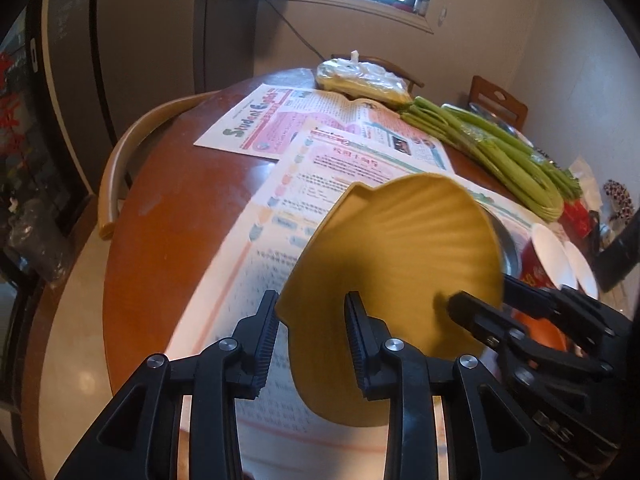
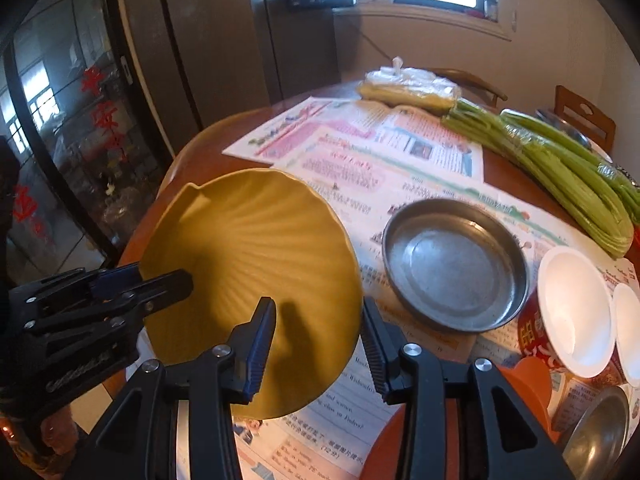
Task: Organize plates and bowls
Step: 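Lift the yellow shell plate with the left tool and carry it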
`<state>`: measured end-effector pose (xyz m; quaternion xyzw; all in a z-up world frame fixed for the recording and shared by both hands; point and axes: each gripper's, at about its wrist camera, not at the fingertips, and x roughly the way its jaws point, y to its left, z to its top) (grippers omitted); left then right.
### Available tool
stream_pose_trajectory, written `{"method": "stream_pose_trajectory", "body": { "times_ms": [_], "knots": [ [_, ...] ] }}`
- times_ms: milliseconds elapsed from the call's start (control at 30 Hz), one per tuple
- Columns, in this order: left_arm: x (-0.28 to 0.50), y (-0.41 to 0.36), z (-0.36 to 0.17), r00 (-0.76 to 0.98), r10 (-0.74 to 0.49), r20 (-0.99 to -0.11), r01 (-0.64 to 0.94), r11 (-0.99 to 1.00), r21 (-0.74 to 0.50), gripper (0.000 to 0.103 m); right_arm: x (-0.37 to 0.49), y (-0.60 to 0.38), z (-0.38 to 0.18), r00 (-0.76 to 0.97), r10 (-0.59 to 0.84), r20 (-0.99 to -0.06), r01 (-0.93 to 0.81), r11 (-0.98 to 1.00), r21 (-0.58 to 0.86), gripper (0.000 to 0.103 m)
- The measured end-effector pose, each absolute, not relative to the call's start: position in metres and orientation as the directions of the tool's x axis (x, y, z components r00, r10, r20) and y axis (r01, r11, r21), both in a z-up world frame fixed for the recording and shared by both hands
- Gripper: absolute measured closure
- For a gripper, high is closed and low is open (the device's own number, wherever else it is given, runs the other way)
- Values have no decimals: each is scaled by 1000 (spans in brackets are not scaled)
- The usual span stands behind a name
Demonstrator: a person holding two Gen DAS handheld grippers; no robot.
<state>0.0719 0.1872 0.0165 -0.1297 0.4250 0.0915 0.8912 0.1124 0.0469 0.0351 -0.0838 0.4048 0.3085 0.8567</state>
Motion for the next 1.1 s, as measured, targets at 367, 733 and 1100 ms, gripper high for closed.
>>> {"method": "stream_pose_trajectory", "body": {
  "times_ms": [367,733,1100],
  "knots": [
    [98,191,0,575,83,-814,-293,950,-110,62,134,56,34,478,479,-736,-578,803,147,60],
    [110,194,-12,551,96,-829,-301,949,-90,62,145,58,9,423,486,-765,-567,800,195,59],
    [114,190,-21,540,121,-833,-314,947,-67,62,147,60,-6,398,461,-793,-553,811,194,59]
  ]
}}
